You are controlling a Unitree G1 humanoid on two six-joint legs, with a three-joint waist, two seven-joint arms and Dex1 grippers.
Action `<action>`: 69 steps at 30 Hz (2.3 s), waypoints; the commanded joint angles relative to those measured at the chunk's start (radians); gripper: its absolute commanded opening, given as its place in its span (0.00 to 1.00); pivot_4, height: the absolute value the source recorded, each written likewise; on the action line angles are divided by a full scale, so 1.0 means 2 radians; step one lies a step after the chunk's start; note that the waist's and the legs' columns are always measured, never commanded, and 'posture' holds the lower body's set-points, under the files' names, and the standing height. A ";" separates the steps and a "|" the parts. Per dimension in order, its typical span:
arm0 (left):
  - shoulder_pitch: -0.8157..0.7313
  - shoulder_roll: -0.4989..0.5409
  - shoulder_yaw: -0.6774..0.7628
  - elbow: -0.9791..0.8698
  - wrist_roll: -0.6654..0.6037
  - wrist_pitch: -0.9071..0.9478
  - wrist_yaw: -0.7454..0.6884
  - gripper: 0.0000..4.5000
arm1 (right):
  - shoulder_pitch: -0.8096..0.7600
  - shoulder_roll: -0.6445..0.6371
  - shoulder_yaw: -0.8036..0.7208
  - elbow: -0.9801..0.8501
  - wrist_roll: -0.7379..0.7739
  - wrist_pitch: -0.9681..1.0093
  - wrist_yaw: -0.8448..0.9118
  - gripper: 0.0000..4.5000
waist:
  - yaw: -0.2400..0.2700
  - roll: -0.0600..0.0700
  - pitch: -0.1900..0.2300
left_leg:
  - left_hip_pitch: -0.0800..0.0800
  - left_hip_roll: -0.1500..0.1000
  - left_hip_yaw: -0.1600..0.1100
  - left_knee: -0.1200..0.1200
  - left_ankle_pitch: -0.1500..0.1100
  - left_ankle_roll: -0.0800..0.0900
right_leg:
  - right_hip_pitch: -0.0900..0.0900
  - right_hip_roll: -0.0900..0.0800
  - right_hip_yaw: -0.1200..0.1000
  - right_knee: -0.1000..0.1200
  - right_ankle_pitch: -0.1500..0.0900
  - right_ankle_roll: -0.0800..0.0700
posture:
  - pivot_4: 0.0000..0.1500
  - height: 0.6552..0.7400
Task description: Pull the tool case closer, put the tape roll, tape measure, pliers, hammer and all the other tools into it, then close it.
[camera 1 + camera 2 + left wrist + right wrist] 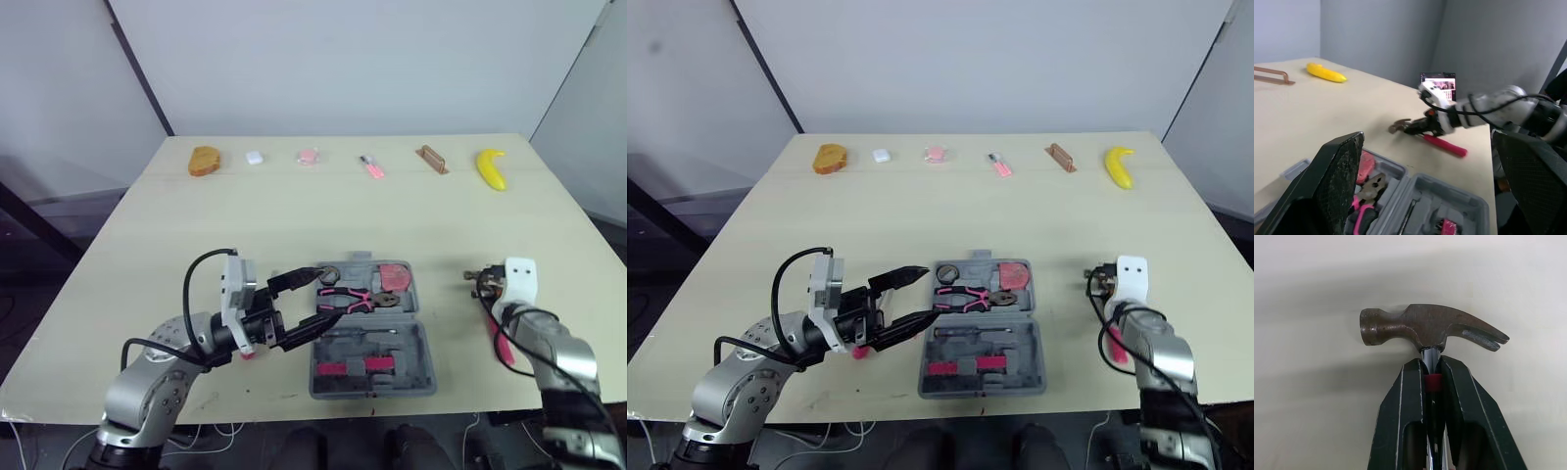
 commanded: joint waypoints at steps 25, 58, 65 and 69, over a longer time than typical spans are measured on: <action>0.046 0.012 -0.002 0.050 0.017 -0.062 -0.073 1.00 | 0.047 -0.237 -0.011 -0.158 0.150 0.174 0.264 0.99 | 0.002 0.002 0.001 | 0.000 -0.001 0.001 0.001 0.000 0.000 | 0.000 0.000 0.001 -0.001 0.000 0.000 | 1.00 1.00; 0.107 0.003 0.016 0.035 0.023 -0.109 -0.078 1.00 | -0.473 -0.278 0.518 0.651 -0.537 -0.987 0.444 0.25 | -0.008 0.000 0.006 | 0.000 0.000 0.003 0.001 0.002 -0.003 | -0.002 -0.002 0.002 0.000 0.001 0.000 | 1.00 1.00; 0.076 0.001 0.000 0.067 0.028 -0.117 -0.094 1.00 | -0.450 -0.344 0.464 0.680 -0.444 -1.063 0.462 0.01 | -0.003 0.001 0.006 | -0.001 -0.001 0.004 0.001 0.002 -0.003 | -0.002 -0.002 0.002 0.000 0.001 0.000 | 1.00 1.00; 0.059 -0.001 -0.004 0.075 0.029 -0.114 -0.096 1.00 | -0.344 -0.397 0.381 0.610 -0.231 -0.977 0.595 0.01 | 0.000 0.001 0.006 | -0.001 -0.001 0.003 0.001 0.001 -0.002 | -0.001 -0.003 0.001 0.000 0.001 0.000 | 1.00 1.00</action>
